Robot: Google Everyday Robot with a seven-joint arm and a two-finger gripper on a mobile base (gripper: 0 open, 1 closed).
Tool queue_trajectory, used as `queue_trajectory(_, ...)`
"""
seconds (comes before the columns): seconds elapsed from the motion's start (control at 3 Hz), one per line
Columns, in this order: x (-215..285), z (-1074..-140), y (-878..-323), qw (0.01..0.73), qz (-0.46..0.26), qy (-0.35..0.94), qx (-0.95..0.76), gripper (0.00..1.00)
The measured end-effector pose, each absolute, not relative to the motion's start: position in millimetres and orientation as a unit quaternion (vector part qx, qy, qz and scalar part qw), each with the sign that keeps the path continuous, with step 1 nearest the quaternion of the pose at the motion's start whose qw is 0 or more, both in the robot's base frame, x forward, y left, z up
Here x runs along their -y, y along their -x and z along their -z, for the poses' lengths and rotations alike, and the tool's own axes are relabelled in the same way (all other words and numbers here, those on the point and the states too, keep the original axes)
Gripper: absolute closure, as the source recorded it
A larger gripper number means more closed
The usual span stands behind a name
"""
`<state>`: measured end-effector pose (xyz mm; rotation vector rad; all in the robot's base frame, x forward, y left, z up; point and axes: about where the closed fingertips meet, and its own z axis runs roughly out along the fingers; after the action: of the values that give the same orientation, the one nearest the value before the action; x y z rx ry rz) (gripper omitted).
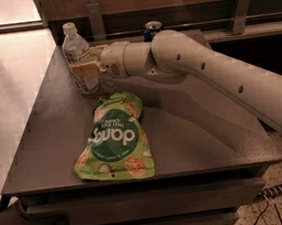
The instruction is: Pick blue plastic bottle
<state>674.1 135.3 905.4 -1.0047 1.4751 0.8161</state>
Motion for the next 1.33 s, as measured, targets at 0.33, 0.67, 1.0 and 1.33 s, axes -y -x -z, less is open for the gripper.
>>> queue_trajectory(0.33, -138.2, -905.6, -672.9, 0.555, -0.347, 0.427, -0.624, 1.0)
queue_trajectory(0.67, -138.8, -905.7, -672.7, 0.555, -0.348, 0.427, -0.623, 1.0)
queue_trajectory(1.0, -136.6, -918.8, -668.4, 0.56, -0.354, 0.44, -0.606, 1.0)
queue_trajectory(1.33, -131.3, -952.1, -662.5, 0.568, -0.344, 0.464, -0.586, 1.0)
